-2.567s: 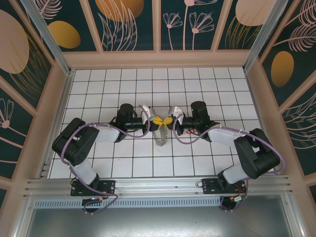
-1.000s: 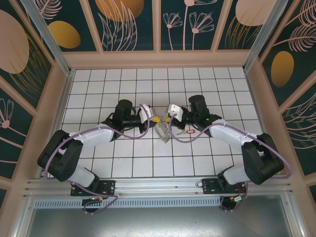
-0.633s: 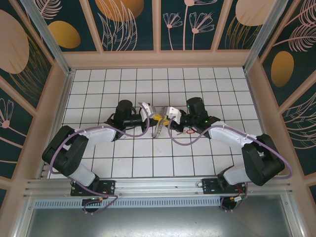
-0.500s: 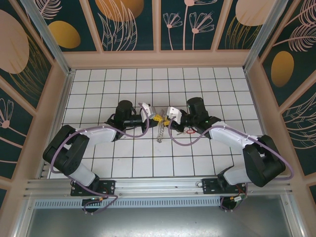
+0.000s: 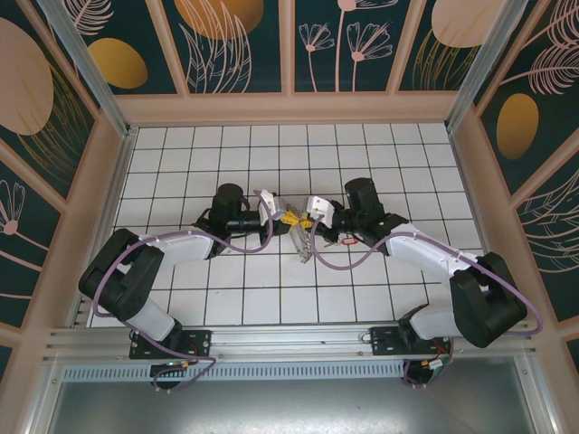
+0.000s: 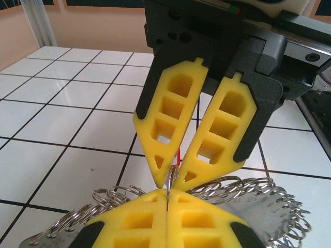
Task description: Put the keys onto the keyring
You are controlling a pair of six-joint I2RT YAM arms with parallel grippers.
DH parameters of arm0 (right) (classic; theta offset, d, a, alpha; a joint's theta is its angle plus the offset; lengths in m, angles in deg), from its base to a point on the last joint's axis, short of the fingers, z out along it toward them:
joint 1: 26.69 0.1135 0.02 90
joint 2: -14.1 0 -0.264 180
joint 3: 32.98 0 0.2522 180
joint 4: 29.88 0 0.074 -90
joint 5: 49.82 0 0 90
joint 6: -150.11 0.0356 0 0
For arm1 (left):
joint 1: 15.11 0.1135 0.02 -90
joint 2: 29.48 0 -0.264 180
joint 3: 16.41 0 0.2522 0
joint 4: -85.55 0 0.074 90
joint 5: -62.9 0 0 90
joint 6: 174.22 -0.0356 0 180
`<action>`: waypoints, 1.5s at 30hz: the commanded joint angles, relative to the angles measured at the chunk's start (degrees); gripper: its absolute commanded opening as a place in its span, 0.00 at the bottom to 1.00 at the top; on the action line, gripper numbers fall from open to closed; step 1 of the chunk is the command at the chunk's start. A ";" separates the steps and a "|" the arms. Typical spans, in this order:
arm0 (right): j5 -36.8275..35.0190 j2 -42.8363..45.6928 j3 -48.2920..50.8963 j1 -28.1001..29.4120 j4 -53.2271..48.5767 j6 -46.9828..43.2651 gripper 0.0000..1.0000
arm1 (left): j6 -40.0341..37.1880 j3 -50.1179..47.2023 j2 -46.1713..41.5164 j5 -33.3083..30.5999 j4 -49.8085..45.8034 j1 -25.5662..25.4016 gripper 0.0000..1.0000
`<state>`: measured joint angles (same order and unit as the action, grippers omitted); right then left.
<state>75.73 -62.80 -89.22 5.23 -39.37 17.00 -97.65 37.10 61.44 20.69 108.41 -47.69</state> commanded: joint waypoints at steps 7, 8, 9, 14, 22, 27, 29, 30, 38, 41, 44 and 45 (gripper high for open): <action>3.31 1.58 -0.85 -0.28 1.63 -0.07 0.09 | -0.28 1.56 0.75 3.85 1.81 -0.07 0.00; 3.61 1.49 -0.85 -0.28 1.87 0.15 0.08 | -0.35 1.71 0.84 3.84 1.62 -0.10 0.00; 3.73 1.41 -0.83 -0.26 2.15 0.35 0.08 | -0.41 1.81 0.93 3.97 1.34 -0.12 0.00; 2.18 1.32 -0.50 -0.23 3.71 0.66 0.00 | -2.08 2.69 1.11 4.24 -1.56 -0.10 0.00; 2.76 1.32 -1.41 -0.28 2.89 0.75 0.00 | -7.46 5.56 1.50 4.10 -11.08 -0.09 0.10; 2.86 1.10 -2.04 -0.26 2.00 0.97 0.00 | -9.81 7.14 2.04 3.40 -15.04 -0.10 0.11; 2.77 1.05 -2.20 -0.20 2.00 1.25 0.00 | -10.30 7.53 2.20 3.11 -15.79 -0.07 0.11; 2.76 1.01 -2.33 -0.28 1.82 1.36 0.00 | -10.46 7.75 2.29 3.05 -16.03 -0.10 0.11; 2.01 0.36 -2.78 -0.26 1.59 2.32 0.00 | -11.33 7.34 1.87 1.88 -16.10 -0.06 0.00; 1.44 0.01 -2.83 -1.43 1.55 2.94 0.00 | -11.53 6.85 1.21 2.10 -16.05 -0.05 0.00; 2.00 -0.26 -3.00 -1.86 1.50 2.95 0.04 | -10.46 6.67 0.85 2.35 -15.29 -0.07 0.00; 2.30 -0.32 -3.12 -1.86 1.45 2.73 0.07 | -10.22 6.75 0.80 2.55 -15.07 -0.03 0.00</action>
<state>76.30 -62.95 -89.50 4.10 -40.29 19.30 -107.99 43.92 62.84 22.13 94.25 -47.38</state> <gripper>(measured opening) 0.063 0.048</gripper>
